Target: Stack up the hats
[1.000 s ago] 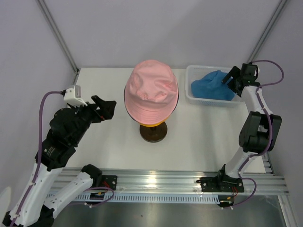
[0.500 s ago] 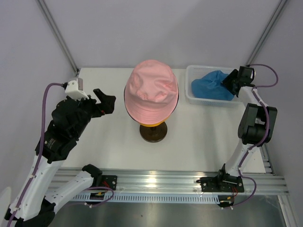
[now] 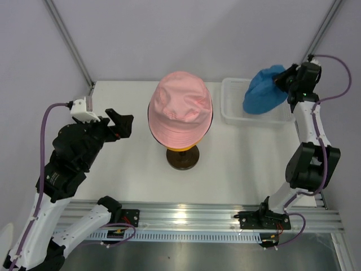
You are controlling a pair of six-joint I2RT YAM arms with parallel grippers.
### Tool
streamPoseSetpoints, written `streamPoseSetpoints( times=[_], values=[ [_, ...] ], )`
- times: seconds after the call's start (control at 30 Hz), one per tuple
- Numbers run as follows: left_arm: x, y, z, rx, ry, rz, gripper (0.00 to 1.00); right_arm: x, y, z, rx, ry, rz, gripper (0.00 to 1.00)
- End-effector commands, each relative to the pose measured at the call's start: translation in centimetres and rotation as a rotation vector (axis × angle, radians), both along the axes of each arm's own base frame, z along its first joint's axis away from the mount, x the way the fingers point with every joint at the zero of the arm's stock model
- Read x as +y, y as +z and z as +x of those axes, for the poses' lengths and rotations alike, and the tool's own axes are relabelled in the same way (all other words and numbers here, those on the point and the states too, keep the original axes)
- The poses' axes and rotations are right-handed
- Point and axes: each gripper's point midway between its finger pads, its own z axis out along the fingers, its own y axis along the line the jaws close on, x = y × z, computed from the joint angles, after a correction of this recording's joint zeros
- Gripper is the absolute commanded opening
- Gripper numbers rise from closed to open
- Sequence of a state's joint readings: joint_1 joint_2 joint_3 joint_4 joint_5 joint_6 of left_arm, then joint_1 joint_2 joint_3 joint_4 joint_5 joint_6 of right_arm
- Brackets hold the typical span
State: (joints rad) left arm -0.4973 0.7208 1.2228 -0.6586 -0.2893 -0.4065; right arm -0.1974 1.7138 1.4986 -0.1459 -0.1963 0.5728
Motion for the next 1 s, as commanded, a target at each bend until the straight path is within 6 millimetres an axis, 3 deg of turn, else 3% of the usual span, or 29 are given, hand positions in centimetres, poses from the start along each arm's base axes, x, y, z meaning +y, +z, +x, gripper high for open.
streamPoseSetpoints(
  times=[0.0,0.03,0.13,0.17,0.27,0.33,0.37,0.47,0.5,0.6,0.7,0.8,0.97],
  values=[
    [0.2,1.1,-0.3,-0.060,-0.008,0.002,0.99,5.4,18.1,-3.3,-0.426,0.186,-0.006,0.00],
    [0.2,0.9,-0.3,-0.059,-0.009,0.000,1.00,6.8,21.0,-4.5,-0.485,0.241,-0.006,0.00],
    [0.3,0.6,-0.4,-0.069,-0.011,-0.002,0.99,11.5,26.3,-7.9,-0.592,0.376,0.010,0.00],
    [0.3,0.8,-0.5,-0.076,-0.010,-0.001,1.00,12.6,28.9,-9.3,-0.649,0.411,0.006,0.00],
    [0.4,0.0,-0.4,-0.074,-0.008,0.001,1.00,16.1,33.9,-13.4,-0.765,0.538,0.048,0.00],
    [0.3,0.0,-0.6,-0.082,-0.013,-0.011,0.99,18.8,36.0,-15.4,-0.812,0.656,0.109,0.00],
    [0.2,-0.1,-0.7,-0.082,-0.018,-0.014,1.00,20.2,38.2,-17.5,-0.867,0.714,0.118,0.00],
    [0.4,0.3,-0.9,-0.106,-0.019,-0.025,0.99,23.4,39.2,-19.0,-0.867,0.867,0.179,0.00],
    [0.5,0.5,-1.0,-0.111,-0.017,-0.027,1.00,23.9,41.0,-20.9,-0.909,0.912,0.184,0.00],
    [0.5,0.8,-1.4,-0.126,-0.023,-0.044,1.00,25.8,42.3,-23.4,-0.925,1.039,0.242,0.00],
    [0.8,0.8,-1.8,-0.140,-0.019,-0.057,1.00,27.5,42.2,-25.5,-0.902,1.141,0.302,0.00],
    [1.2,1.4,-2.1,-0.160,-0.005,-0.062,0.99,29.6,40.9,-27.2,-0.833,1.248,0.332,0.00],
    [1.7,2.6,-2.6,-0.199,0.006,-0.082,0.99,31.3,37.9,-27.2,-0.701,1.278,0.326,0.00]
  ],
)
